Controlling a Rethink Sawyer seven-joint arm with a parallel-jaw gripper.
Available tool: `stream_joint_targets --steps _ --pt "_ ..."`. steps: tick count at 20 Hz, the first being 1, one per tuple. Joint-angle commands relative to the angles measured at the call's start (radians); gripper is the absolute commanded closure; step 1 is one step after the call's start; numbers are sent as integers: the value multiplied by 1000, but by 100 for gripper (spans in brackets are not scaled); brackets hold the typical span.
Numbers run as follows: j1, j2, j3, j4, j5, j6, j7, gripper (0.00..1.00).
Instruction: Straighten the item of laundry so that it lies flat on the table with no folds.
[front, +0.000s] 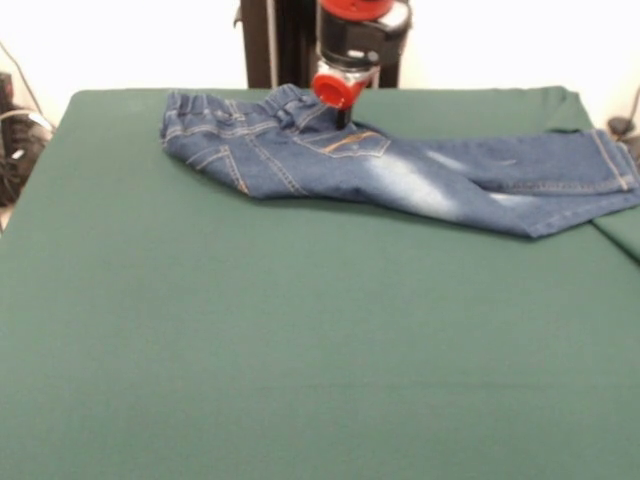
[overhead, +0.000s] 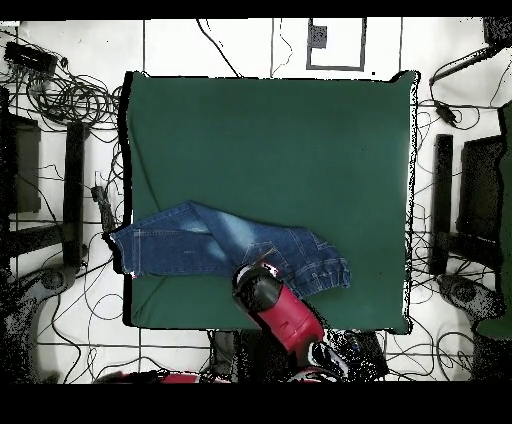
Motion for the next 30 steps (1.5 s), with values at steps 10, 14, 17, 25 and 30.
stream_joint_targets --steps 10,14,17,25,30 --pt "89 -175 -191 -334 -301 758 -25 100" --pt "27 -192 -152 -385 -367 847 -70 100" --pt "-37 -196 -107 -421 -416 898 -136 100" --pt "-172 -161 -8 -572 -621 903 -336 100" --pt "-243 -146 79 -612 -677 909 -397 100"
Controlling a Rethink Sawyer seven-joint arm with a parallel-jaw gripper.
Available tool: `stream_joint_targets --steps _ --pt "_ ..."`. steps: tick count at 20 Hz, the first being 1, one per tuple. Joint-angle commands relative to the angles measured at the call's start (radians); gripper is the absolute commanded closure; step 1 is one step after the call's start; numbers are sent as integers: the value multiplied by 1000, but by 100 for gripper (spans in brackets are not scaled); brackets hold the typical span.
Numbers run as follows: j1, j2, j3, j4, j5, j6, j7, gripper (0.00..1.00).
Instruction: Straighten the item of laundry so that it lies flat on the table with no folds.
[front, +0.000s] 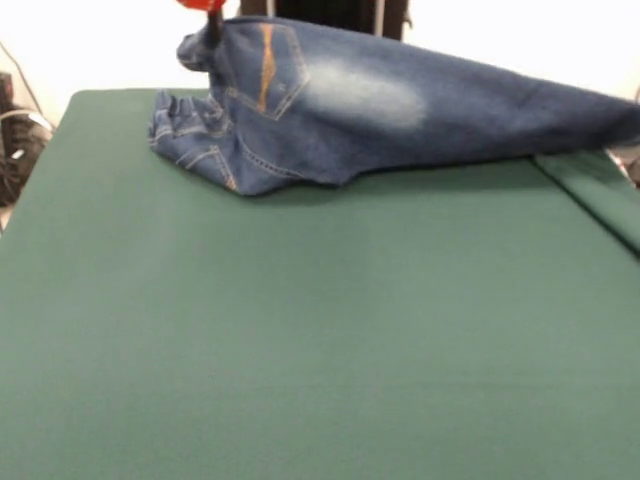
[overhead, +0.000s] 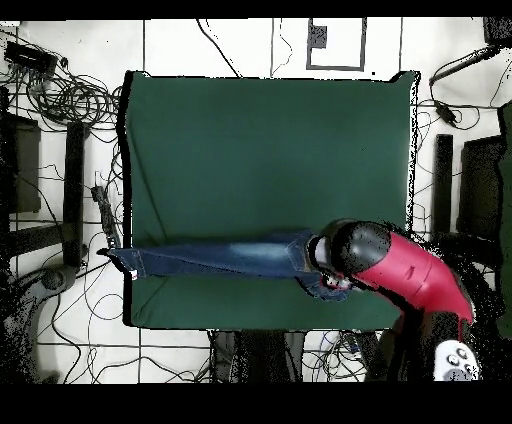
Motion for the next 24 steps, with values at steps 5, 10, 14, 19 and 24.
stream_joint_targets --steps 5,10,14,19,24 --pt "-114 83 274 -151 -133 93 -438 100" --pt "-140 79 317 -163 -171 114 -455 100" --pt "-177 86 365 -169 -204 81 -514 100" --pt "-276 132 514 -245 -284 106 -795 100" --pt "-342 178 634 -333 -369 118 -1014 100"
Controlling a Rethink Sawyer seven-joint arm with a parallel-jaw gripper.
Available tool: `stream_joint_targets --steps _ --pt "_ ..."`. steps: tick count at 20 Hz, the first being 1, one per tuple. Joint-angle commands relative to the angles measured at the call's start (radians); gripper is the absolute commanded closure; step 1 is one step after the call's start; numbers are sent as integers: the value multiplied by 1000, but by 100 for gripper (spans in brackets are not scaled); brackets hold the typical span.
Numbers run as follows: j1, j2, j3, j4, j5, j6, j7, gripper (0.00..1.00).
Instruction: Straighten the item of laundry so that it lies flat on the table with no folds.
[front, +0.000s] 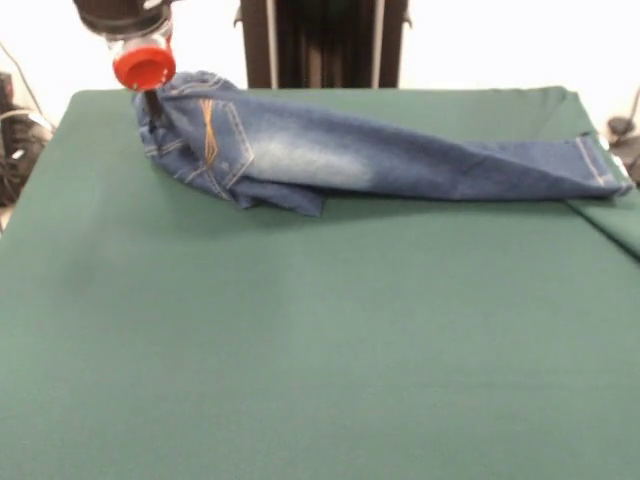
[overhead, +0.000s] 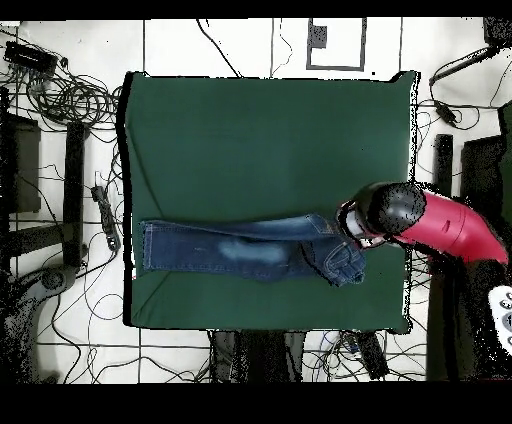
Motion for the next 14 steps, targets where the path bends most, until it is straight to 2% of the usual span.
stream_joint_targets --steps 1,6,11,14 --pt "-63 118 278 -162 -133 121 -676 100" --pt "-59 107 332 -210 -169 197 -797 100" --pt "-76 98 400 -248 -199 214 -1003 100" --pt "-84 84 417 -272 -208 243 -1085 100"
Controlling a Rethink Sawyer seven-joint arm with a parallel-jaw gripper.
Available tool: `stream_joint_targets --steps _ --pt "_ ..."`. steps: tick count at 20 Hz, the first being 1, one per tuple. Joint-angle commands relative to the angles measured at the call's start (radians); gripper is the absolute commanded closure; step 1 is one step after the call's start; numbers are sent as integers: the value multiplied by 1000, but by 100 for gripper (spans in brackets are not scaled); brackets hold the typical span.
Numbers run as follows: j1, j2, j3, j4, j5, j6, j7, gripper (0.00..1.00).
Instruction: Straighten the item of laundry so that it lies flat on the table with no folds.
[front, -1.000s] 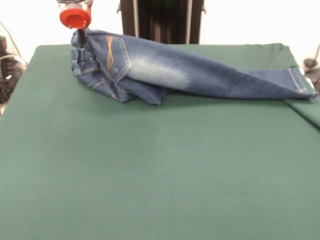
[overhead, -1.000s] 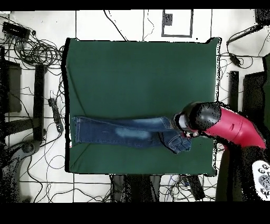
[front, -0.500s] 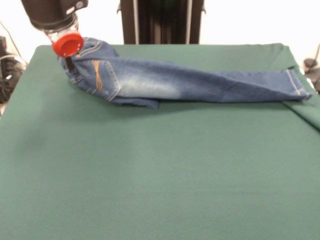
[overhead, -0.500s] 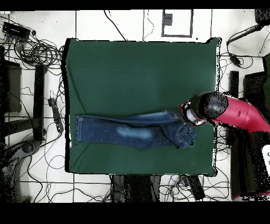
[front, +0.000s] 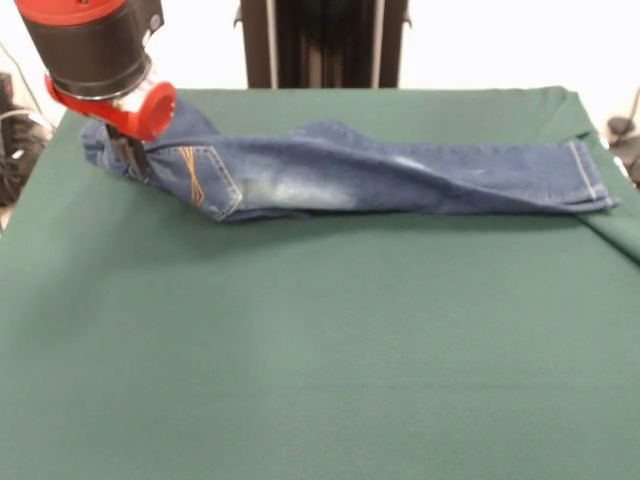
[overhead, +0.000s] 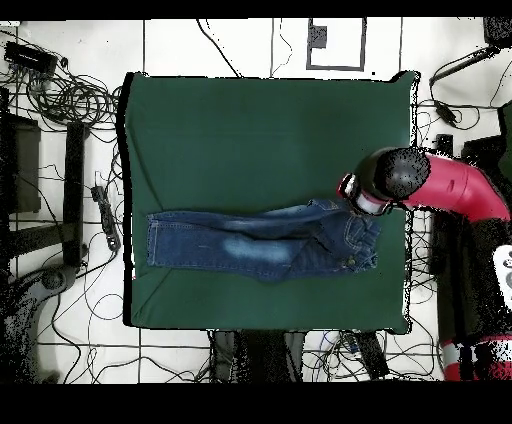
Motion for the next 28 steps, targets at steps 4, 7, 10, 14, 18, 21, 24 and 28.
stream_joint_targets --steps 4,7,10,14,18,21,24,28 --pt "21 -40 206 -165 -115 165 -672 100" --pt "6 -46 250 -171 -113 161 -785 100" --pt "1 -52 252 -182 -111 183 -805 100" --pt "-12 -38 262 -240 -97 219 -852 100" --pt "-31 -25 257 -247 -89 190 -852 100" --pt "-59 -3 251 -243 -80 153 -839 100" --pt "-82 19 252 -247 -72 132 -831 100" --pt "-112 63 265 -240 -44 100 -797 100"
